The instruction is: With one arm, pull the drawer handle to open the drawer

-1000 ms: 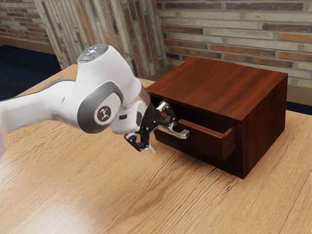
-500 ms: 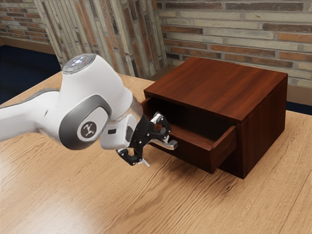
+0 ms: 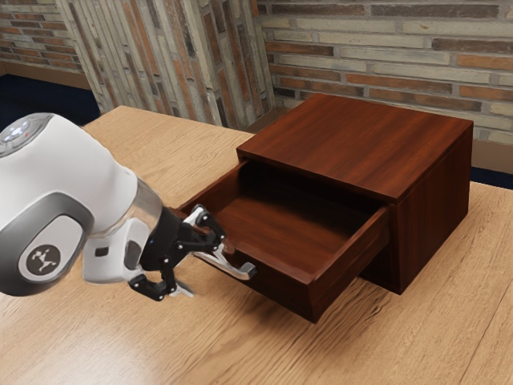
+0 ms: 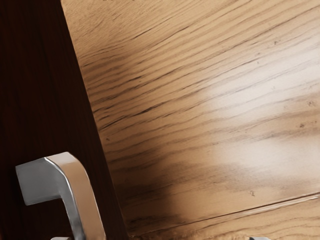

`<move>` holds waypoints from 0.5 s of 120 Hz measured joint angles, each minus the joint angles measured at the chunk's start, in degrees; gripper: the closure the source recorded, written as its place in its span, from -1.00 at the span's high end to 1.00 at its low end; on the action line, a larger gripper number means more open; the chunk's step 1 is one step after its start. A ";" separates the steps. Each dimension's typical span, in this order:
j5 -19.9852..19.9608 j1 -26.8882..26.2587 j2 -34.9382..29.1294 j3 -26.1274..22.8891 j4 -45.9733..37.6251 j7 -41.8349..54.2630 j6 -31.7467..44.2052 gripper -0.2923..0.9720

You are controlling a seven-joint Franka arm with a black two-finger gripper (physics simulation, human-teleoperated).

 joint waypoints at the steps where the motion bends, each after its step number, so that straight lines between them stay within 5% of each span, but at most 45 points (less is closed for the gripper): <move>1: 0.00 0.05 -0.32 -0.01 -0.02 -0.01 -0.11 0.20; 10: 0.01 1.14 -3.26 -0.16 2.29 -0.28 -2.18 0.31; 26: 2.60 3.07 -1.95 -1.23 20.46 -4.61 -11.88 0.43; 60: 5.85 3.64 1.48 -3.14 29.97 -39.63 -32.68 0.51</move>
